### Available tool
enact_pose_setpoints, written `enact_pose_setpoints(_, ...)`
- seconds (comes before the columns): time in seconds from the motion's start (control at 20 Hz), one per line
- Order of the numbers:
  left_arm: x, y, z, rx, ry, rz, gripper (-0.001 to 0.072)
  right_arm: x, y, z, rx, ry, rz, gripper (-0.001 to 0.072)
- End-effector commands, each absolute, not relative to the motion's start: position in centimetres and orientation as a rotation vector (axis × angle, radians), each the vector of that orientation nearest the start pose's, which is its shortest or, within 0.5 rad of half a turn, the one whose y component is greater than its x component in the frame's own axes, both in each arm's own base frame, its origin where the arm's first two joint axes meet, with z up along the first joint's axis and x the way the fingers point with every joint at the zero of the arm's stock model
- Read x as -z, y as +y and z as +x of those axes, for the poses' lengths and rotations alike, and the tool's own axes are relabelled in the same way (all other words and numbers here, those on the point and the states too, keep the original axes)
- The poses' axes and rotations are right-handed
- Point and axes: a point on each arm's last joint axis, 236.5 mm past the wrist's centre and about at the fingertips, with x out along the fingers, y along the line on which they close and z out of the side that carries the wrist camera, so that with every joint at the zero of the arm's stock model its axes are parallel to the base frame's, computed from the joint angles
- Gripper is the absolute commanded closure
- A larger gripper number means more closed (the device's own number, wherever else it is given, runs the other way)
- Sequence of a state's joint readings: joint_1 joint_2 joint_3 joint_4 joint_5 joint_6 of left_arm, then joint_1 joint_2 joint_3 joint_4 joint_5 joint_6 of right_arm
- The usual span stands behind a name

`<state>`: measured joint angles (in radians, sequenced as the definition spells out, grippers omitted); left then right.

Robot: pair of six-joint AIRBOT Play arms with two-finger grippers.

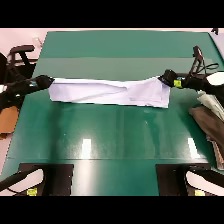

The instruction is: Fold the shirts.

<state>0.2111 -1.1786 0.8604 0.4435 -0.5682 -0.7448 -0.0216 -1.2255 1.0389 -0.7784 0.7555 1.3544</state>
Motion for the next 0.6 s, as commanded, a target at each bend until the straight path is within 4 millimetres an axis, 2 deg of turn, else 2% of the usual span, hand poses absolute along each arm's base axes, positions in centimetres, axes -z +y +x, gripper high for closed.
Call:
enact_pose_setpoints(0.0, -2.6, -1.5, 48.8, 0.133, 0.573, -0.261, 0.0682, -3.9, 10.0, 46.9, -0.292, 0.904, 0.581, 0.0687)
enact_pose_setpoints(0.1, -1.8, 0.2, 50.1, 0.030, 0.532, -0.180, 0.0682, -1.9, 9.8, 47.5, -0.275, 0.935, 0.589, 0.0687)
enact_pose_setpoints(0.2, -2.0, 2.4, 51.2, -0.076, 0.481, -0.113, 0.0681, -0.1, 9.7, 47.7, -0.266, 0.962, 0.587, 0.0687)
enact_pose_setpoints(0.25, -1.5, 2.3, 51.6, -0.067, 0.490, -0.092, 0.0681, 0.4, 9.7, 47.7, -0.268, 0.970, 0.578, 0.0687)
enact_pose_setpoints(0.4, 0.3, 0.4, 52.5, 0.030, 0.544, -0.047, 0.0681, 1.0, 9.7, 47.8, -0.268, 0.976, 0.570, 0.0687)
enact_pose_setpoints(0.55, 1.5, 0.3, 52.8, 0.034, 0.567, -0.048, 0.0681, 1.0, 9.5, 48.0, -0.263, 0.967, 0.565, 0.0687)
